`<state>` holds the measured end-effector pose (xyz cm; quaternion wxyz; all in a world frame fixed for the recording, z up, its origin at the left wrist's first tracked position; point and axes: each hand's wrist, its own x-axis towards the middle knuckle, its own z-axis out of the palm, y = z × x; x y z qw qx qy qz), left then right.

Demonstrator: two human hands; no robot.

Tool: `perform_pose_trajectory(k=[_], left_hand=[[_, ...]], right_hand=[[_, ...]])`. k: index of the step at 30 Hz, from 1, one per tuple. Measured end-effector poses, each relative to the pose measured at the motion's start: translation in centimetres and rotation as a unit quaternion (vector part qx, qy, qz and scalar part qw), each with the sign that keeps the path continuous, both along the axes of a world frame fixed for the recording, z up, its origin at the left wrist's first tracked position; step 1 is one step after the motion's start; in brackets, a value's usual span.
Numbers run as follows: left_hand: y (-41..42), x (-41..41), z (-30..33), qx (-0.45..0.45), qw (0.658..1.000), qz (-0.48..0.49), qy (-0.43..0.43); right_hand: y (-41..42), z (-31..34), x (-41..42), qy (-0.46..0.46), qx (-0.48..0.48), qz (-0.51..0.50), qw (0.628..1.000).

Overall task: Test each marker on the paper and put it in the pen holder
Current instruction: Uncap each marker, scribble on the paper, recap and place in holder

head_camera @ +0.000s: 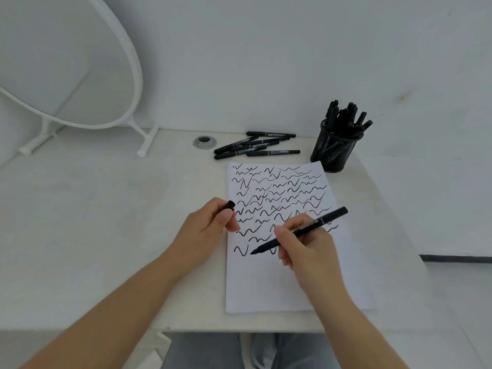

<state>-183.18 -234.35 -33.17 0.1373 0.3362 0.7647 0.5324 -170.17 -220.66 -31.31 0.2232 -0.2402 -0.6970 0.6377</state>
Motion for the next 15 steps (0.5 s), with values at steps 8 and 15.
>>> perform_pose_trajectory(k=[8,15], left_hand=[[-0.3,0.1,-0.5,-0.095,0.993,-0.043,0.063],[-0.2,0.0,-0.4,-0.107,0.992,-0.037,0.058]], right_hand=[[-0.6,-1.8,0.4,-0.038,0.12,0.064,0.99],[-0.8,-2.4,0.4,-0.045,0.172,0.097,0.979]])
